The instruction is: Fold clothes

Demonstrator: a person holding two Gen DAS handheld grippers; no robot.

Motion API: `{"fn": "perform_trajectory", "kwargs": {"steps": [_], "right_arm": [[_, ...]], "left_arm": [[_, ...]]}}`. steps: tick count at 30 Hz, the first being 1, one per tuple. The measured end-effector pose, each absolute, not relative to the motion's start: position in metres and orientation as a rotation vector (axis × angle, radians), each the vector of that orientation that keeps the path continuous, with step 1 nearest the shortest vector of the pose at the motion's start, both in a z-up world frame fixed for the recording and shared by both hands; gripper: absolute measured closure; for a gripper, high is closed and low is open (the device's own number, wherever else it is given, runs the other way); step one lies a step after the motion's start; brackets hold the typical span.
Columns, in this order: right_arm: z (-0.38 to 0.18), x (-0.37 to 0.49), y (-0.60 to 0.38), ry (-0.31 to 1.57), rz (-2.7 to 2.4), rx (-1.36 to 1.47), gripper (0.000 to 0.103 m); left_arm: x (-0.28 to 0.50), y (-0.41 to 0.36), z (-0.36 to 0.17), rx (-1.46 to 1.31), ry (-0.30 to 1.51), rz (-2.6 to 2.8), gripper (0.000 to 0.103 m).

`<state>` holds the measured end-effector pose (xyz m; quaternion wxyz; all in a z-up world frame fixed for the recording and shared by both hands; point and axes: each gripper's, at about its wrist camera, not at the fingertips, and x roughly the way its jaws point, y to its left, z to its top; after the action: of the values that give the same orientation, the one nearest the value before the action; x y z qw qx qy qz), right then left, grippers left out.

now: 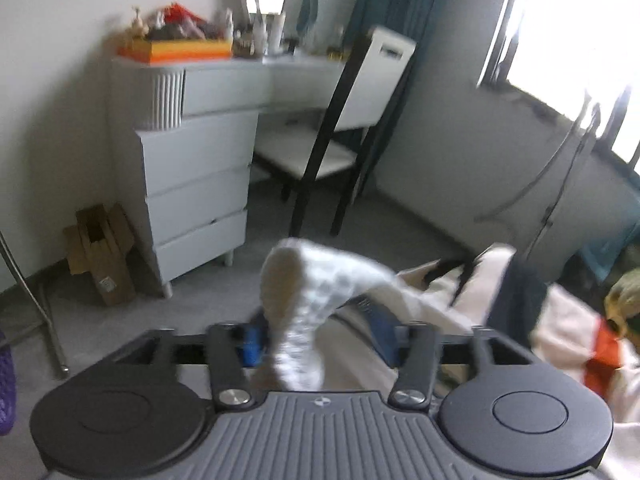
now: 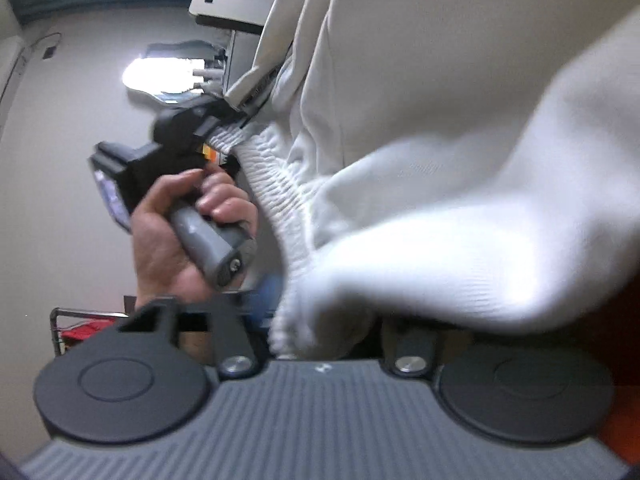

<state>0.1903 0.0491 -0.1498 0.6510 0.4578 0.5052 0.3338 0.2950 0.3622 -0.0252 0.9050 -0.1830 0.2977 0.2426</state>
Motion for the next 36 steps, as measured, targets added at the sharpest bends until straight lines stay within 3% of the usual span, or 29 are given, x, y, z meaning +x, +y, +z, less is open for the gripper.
{"fn": "perform_trajectory", "kwargs": {"steps": [1, 6, 16, 24, 28, 32, 36], "right_arm": [[-0.142, 0.186, 0.044, 1.140, 0.759, 1.016, 0.018], [-0.100, 0.160, 0.010, 1.071, 0.768, 0.859, 0.018], [-0.012, 0.089, -0.142, 0.671, 0.573, 0.455, 0.018], [0.008, 0.053, -0.208, 0.392, 0.420, 0.265, 0.018], [-0.001, 0.042, -0.223, 0.306, 0.353, 0.199, 0.018], [-0.021, 0.026, -0.235, 0.277, 0.311, 0.143, 0.019], [-0.024, 0.029, -0.244, 0.292, 0.272, 0.151, 0.019]], "left_arm": [[0.285, 0.358, -0.014, -0.362, 0.607, 0.499, 0.024], [0.229, 0.293, 0.033, -0.230, 0.573, 0.425, 0.021], [0.092, 0.126, 0.081, -0.138, 0.444, 0.103, 0.017], [0.027, 0.023, 0.056, -0.141, 0.370, -0.033, 0.017], [0.003, -0.008, 0.019, -0.079, 0.262, -0.065, 0.014], [-0.006, -0.022, -0.030, -0.087, 0.296, -0.083, 0.013], [-0.001, -0.025, -0.036, -0.073, 0.323, -0.082, 0.013]]}}
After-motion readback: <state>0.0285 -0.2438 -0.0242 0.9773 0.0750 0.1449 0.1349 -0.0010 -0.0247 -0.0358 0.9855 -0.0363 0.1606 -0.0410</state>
